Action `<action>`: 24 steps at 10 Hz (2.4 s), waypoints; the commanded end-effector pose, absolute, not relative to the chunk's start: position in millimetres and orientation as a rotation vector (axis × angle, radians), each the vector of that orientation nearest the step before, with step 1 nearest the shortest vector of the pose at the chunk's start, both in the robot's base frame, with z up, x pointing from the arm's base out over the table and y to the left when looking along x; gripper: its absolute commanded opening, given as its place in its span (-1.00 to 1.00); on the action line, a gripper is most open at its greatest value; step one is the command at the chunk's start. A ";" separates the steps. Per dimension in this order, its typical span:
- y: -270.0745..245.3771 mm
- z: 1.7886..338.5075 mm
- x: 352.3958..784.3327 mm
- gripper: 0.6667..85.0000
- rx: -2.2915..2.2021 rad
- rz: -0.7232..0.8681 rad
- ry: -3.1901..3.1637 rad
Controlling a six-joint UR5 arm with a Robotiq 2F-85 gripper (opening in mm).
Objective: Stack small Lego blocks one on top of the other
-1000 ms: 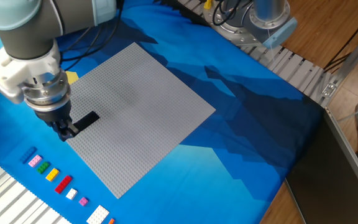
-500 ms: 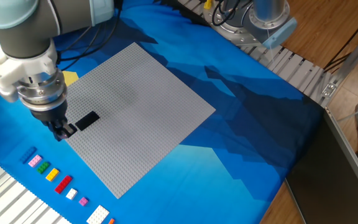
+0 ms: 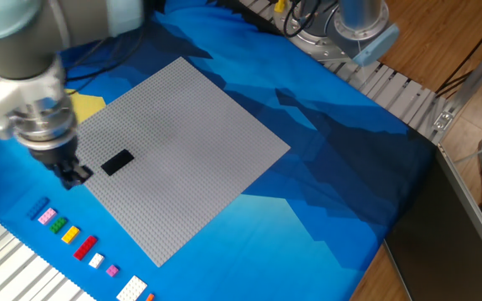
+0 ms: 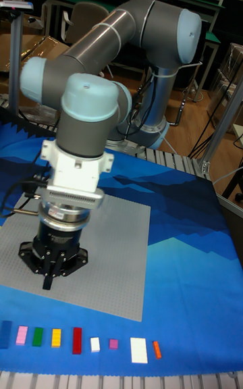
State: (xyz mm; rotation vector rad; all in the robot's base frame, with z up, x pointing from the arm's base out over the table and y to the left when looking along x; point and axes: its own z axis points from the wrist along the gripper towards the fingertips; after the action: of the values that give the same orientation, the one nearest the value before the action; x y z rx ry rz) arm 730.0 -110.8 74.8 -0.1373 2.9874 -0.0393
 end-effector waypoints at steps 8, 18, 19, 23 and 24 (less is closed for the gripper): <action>-160.9 41.2 775.5 -0.54 -0.061 0.043 3.056; -159.0 21.6 792.3 -0.38 -0.166 0.046 3.009; -158.3 19.6 792.9 -0.38 -0.165 0.048 3.007; -158.8 13.7 792.2 -0.38 -0.199 0.052 2.998; -159.5 12.4 792.6 -0.38 -0.208 0.049 2.995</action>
State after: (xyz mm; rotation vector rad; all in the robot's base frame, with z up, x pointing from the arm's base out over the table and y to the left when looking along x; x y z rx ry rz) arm 791.5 -159.8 14.8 -0.1959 3.0056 0.0357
